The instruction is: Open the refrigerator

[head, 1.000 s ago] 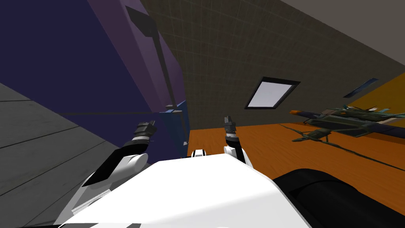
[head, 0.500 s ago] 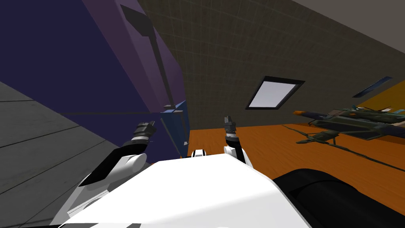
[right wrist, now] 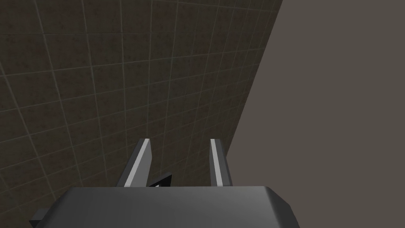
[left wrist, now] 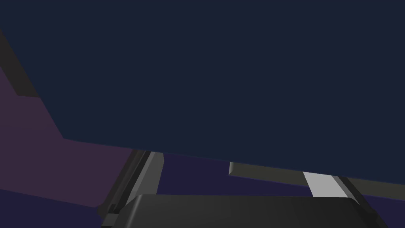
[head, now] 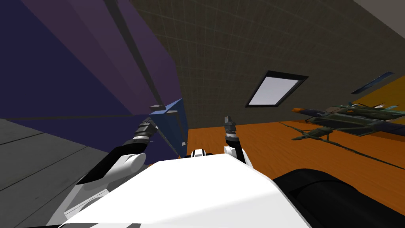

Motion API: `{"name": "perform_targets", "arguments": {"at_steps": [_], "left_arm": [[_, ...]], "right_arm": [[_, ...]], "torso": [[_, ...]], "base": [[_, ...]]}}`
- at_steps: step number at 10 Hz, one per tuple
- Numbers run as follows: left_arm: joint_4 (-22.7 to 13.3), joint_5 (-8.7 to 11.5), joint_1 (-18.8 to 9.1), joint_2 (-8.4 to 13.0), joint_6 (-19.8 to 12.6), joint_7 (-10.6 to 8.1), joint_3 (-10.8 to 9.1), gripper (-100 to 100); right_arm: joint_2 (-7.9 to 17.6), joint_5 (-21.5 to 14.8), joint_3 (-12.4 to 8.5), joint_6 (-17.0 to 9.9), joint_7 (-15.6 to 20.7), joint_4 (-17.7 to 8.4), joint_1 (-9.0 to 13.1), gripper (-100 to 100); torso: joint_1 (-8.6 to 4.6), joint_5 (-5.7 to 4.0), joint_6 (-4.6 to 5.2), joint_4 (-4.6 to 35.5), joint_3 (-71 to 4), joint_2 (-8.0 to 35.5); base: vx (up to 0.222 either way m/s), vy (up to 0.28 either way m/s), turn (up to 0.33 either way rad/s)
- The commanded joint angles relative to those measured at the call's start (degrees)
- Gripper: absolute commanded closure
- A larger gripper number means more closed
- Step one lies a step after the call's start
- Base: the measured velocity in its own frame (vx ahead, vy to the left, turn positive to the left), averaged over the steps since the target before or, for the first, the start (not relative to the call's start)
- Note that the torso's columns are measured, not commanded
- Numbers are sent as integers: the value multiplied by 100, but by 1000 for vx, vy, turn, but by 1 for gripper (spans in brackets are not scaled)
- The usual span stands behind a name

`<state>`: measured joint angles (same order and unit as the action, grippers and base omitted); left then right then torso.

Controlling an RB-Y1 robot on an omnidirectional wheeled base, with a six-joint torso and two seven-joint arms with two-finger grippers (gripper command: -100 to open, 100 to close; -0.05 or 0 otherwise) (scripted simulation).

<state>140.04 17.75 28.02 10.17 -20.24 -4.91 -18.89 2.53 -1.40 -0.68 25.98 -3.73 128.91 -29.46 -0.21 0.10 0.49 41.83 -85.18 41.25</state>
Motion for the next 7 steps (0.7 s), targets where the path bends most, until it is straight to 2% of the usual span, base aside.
{"name": "perform_targets", "arguments": {"at_steps": [1,4,6,7], "left_arm": [[198,114,-2,101,-337,-30,-54,-100],[583,198,-11,226,-588,-51,-135,-100],[862,225,-15,277,-672,-58,-162,-100],[862,225,-15,277,-672,-58,-162,-100]], "right_arm": [[0,0,0,0,0,0,2,0],[0,0,0,-1,0,-1,2,0],[1,0,-1,-1,0,-1,2,0],[1,0,0,-1,0,-1,2,0]], "torso": [[9,-1,5,17,25,37],[22,-28,-19,49,23,57],[-13,-61,-5,75,20,70],[-21,-59,-9,68,21,68]], "base": [[36,-109,45],[23,-68,30],[12,-34,30],[1,-12,-11]]}}
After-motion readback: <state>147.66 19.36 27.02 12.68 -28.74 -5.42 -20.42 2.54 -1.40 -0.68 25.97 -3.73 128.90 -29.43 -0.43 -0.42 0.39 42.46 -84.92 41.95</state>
